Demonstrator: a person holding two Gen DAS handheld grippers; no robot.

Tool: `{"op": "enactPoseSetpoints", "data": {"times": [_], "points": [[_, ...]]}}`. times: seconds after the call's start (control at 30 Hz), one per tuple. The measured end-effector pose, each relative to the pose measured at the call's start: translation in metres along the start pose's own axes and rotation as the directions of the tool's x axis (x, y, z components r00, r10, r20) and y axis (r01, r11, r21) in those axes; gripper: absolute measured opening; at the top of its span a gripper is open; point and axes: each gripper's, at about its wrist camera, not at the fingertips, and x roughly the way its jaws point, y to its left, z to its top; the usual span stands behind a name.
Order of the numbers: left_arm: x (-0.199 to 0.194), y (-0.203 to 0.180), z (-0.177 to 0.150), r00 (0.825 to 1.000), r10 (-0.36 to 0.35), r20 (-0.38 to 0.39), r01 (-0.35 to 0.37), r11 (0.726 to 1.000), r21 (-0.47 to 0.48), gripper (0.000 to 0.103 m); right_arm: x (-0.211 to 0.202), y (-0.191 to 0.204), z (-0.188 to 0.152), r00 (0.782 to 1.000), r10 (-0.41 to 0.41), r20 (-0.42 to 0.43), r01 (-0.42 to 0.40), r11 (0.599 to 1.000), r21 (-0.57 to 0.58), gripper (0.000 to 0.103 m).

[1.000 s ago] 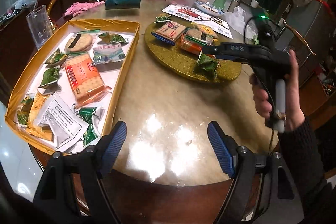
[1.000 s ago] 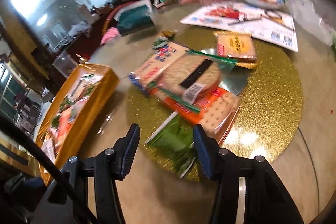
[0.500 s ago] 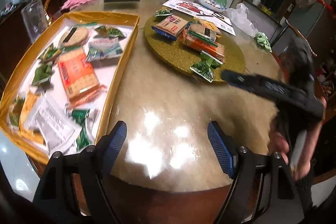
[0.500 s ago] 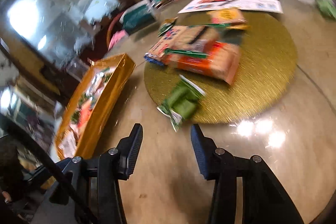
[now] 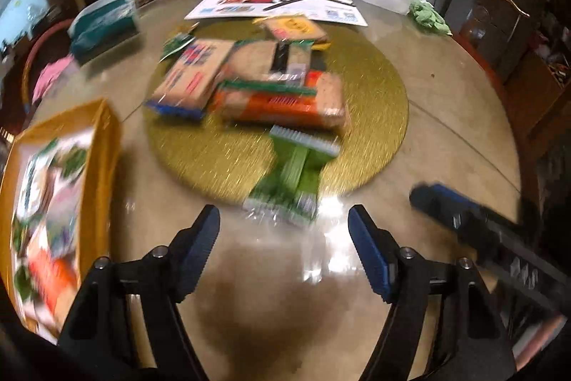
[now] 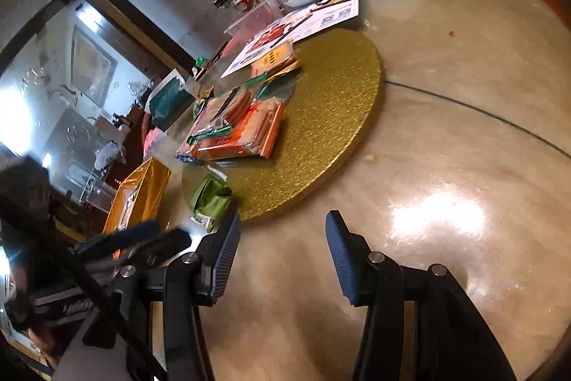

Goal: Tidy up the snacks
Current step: 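Grasp green pea bag with left gripper while right gripper reaches toward lazy-susan, then grasp the round cracker pack on the lazy-susan with the right gripper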

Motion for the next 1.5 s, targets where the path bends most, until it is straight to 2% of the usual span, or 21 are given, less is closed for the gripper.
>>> {"op": "enactPoseSetpoints", "data": {"times": [0.07,0.13,0.17,0.2,0.4,0.6,0.77,0.83,0.87,1.0,1.1,1.2,1.27,1.37,1.43,1.5], "points": [[0.009,-0.006,0.010,1.000,0.006,0.002,-0.006,1.000,0.012,0.072,0.000,-0.001,0.001,1.000,0.009,-0.002,-0.009,1.000,0.006,0.050],[0.022,-0.011,0.017,0.999,0.036,-0.023,-0.035,0.999,0.040,0.060,0.000,-0.004,0.001,1.000,0.018,0.000,-0.018,1.000,0.014,0.050],[0.029,-0.012,0.019,0.998,0.039,-0.051,-0.037,0.998,0.048,0.046,-0.001,-0.005,0.000,1.000,0.022,-0.001,-0.022,1.000,0.017,0.050],[0.033,-0.012,0.019,0.997,0.040,-0.063,-0.037,0.998,0.046,0.043,0.000,-0.005,0.000,1.000,0.023,-0.002,-0.023,1.000,0.016,0.050],[0.020,0.013,-0.001,1.000,0.006,-0.011,-0.007,0.999,-0.049,0.040,0.002,0.000,-0.002,1.000,0.025,-0.013,-0.025,1.000,-0.005,0.050],[-0.013,0.037,-0.056,0.993,0.119,-0.016,-0.120,0.986,-0.114,0.039,0.003,0.003,-0.003,1.000,0.019,-0.016,-0.019,1.000,-0.024,0.050],[-0.042,0.054,-0.101,0.991,0.130,-0.029,-0.133,0.972,-0.196,0.039,0.006,0.011,-0.003,0.999,0.017,-0.043,-0.019,0.998,-0.061,0.050],[-0.048,0.057,-0.110,0.989,0.148,-0.031,-0.151,0.966,-0.211,0.039,0.010,0.018,-0.002,0.996,0.023,-0.081,-0.029,0.997,-0.071,0.057],[-0.049,0.059,-0.112,0.989,0.143,-0.034,-0.147,0.965,-0.219,0.039,0.012,0.024,-0.001,0.994,0.018,-0.104,-0.026,0.997,-0.071,0.064],[-0.052,0.064,-0.116,0.993,0.119,-0.022,-0.121,0.966,-0.228,0.039,0.027,0.049,0.016,0.989,0.001,-0.150,-0.017,0.994,-0.107,0.072],[-0.052,0.066,-0.116,0.993,0.115,-0.015,-0.116,0.965,-0.235,0.039,0.047,0.068,0.042,0.988,-0.039,-0.149,0.021,0.992,-0.125,0.076],[-0.052,0.066,-0.116,0.992,0.124,-0.010,-0.123,0.965,-0.233,0.039,0.076,0.081,0.073,0.983,-0.068,-0.168,0.052,0.994,-0.096,0.076],[-0.053,0.066,-0.117,0.992,0.123,-0.006,-0.121,0.966,-0.228,0.039,0.097,0.091,0.091,0.978,-0.132,-0.159,0.115,0.987,-0.113,0.076],[-0.054,0.065,-0.119,0.992,0.123,0.001,-0.120,0.968,-0.219,0.039,0.123,0.097,0.108,0.961,-0.242,-0.137,0.226,0.967,-0.118,0.076],[-0.054,0.066,-0.119,0.993,0.118,0.004,-0.115,0.969,-0.217,0.039,0.138,0.096,0.111,0.945,-0.285,-0.159,0.274,0.958,-0.091,0.076],[-0.055,0.067,-0.120,0.993,0.114,0.007,-0.109,0.968,-0.224,0.040,0.143,0.099,0.111,0.939,-0.310,-0.151,0.301,0.950,-0.080,0.076]]}}
